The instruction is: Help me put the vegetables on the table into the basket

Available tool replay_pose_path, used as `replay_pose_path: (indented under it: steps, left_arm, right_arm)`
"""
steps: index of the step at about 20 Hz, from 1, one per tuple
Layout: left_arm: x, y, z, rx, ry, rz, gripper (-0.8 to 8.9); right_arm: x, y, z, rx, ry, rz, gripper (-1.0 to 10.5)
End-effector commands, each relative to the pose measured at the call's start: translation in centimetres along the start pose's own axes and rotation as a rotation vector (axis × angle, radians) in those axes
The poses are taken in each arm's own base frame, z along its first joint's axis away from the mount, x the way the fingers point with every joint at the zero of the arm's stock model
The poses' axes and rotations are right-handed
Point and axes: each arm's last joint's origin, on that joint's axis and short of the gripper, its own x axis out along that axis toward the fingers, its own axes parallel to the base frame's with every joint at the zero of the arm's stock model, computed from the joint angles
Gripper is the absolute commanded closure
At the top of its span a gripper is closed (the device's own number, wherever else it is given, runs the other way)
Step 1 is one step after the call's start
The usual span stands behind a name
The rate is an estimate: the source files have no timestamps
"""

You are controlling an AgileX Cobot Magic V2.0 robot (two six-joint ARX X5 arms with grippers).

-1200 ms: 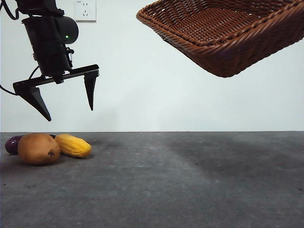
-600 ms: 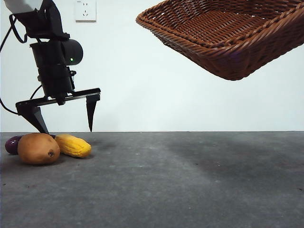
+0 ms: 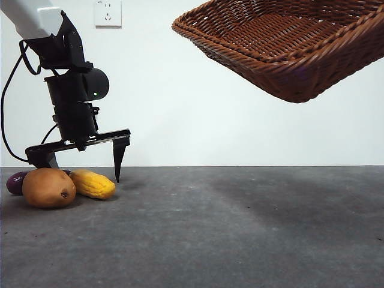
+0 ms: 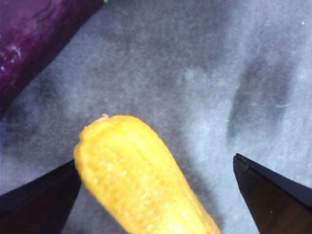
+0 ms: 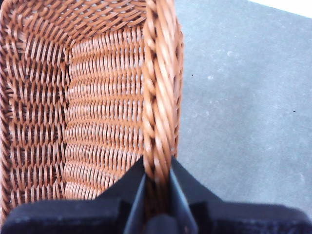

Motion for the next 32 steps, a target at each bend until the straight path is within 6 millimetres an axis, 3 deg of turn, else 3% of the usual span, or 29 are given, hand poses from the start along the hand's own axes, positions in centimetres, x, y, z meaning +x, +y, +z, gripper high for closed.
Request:
replay_pose_path:
  steps: [1,4,6,9,12,17,21,24,29,32]
  left_arm:
    - [1.0,0.0,0.1,-0.009,-0.006,-0.005,3.44]
    - [1.0,-0.1,0.2,-0.002,-0.008,-0.023,5.98]
    - [0.9,-0.2,0.4,0.015,-0.023,-0.038,7.03]
    - [0.9,-0.4,0.5,0.019,-0.022,-0.085,7.29]
    - [0.9,-0.7,0.8,0.026,-0.042,-0.137,8.21]
    - [-0.1,-2.1,1.4,0.075,-0.064,-0.319,8.21]
    - [-4.8,-2.8,1.5,0.224,-0.151,-0.374,8.21]
    - [-10.7,-2.6,0.7,0.348,-0.251,-0.395,8.21]
    - [-20.6,-1.3,-2.5,0.502,-0.396,-0.481,8.21]
    - [-23.7,-0.2,-5.4,0.55,-0.427,-0.525,8.21]
  right_arm:
    - [-0.1,0.0,0.2,-0.006,-0.024,0.005,9.6]
    - [-0.1,0.0,0.2,-0.01,-0.027,0.005,9.6]
    - [-0.1,0.0,0.3,-0.012,-0.032,0.004,9.6]
    - [-0.1,0.0,0.3,-0.012,-0.035,0.004,9.6]
    - [-0.1,0.0,0.3,-0.014,-0.035,0.004,9.6]
    - [-0.1,0.0,0.3,-0.012,-0.03,0.004,9.6]
    - [0.9,-0.1,0.3,0.003,-0.001,0.006,9.6]
    - [2.8,-0.4,0.3,0.037,0.052,0.008,9.6]
    - [7.0,-1.0,0.2,0.095,0.154,0.015,9.6]
    - [9.4,-1.2,0.0,0.13,0.206,0.024,9.6]
